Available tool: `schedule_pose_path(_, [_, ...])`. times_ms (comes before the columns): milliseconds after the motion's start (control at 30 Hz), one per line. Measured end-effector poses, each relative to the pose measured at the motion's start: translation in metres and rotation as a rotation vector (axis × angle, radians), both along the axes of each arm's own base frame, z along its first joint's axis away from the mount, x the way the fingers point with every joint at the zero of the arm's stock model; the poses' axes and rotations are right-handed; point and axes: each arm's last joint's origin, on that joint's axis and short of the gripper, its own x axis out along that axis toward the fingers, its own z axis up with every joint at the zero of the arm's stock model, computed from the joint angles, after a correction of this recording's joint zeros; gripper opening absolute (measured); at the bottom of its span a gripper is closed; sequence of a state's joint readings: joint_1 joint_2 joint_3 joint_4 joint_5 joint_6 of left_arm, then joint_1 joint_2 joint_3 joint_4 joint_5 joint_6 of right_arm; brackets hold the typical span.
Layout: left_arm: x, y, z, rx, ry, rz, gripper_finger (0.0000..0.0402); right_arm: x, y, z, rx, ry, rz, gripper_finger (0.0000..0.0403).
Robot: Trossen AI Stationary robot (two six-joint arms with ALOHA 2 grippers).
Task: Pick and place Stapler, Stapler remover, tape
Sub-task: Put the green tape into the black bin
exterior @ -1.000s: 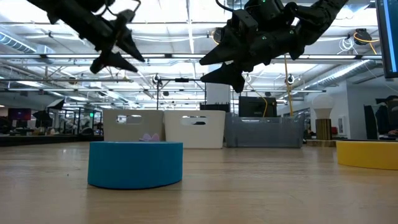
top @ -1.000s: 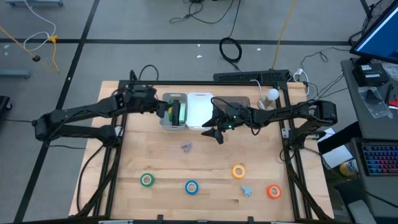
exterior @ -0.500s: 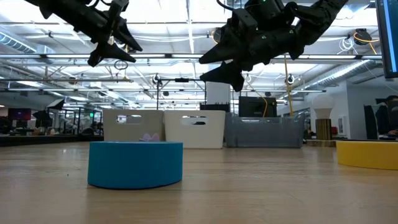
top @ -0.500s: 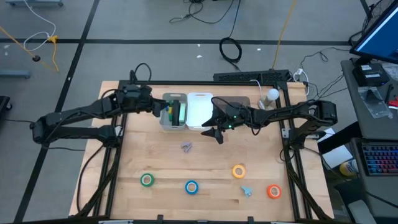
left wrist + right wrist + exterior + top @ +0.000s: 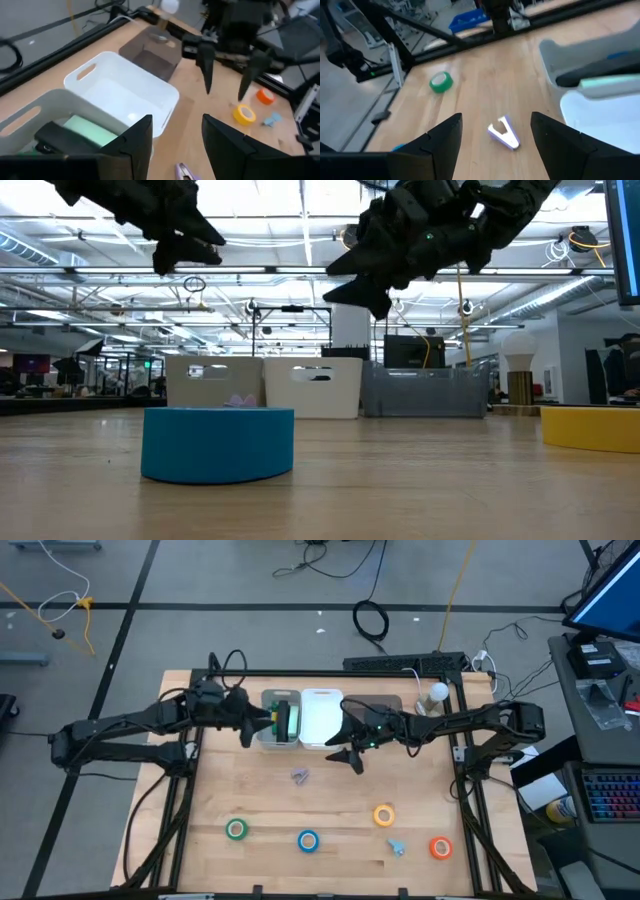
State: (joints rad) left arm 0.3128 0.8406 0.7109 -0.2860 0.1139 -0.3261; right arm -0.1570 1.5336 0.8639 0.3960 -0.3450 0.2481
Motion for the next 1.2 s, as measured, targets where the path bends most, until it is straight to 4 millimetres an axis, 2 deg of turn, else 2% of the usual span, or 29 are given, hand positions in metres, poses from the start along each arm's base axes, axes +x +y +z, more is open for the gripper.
schedule_pose_path(200, [-0.019,-0.011,0.003,0.067,-0.059,-0.051,0.017,-0.02,0.002,0.018,-0.043,-0.015,-0.023,0.0232])
schedule_pose_path(400, [-0.043,-0.024,-0.005,0.068,-0.131,-0.083,0.017,-0.065,0.008,0.02,-0.049,-0.061,-0.137,0.0227])
schedule_pose_path(600, [-0.059,-0.033,-0.012,0.086,-0.187,-0.108,0.017,-0.112,0.02,0.018,-0.026,-0.14,-0.197,0.0231])
schedule_pose_path(867, [-0.075,-0.039,-0.024,0.076,-0.259,-0.102,0.017,-0.153,0.031,0.003,-0.01,-0.271,-0.263,0.0227])
schedule_pose_path(1100, [-0.081,-0.044,-0.043,0.059,-0.279,-0.137,0.017,-0.177,0.035,-0.024,0.07,-0.405,-0.252,0.0232])
schedule_pose_path(1200, [-0.079,-0.048,-0.049,0.021,-0.264,-0.208,0.017,-0.184,0.036,-0.035,0.095,-0.433,-0.249,0.0232])
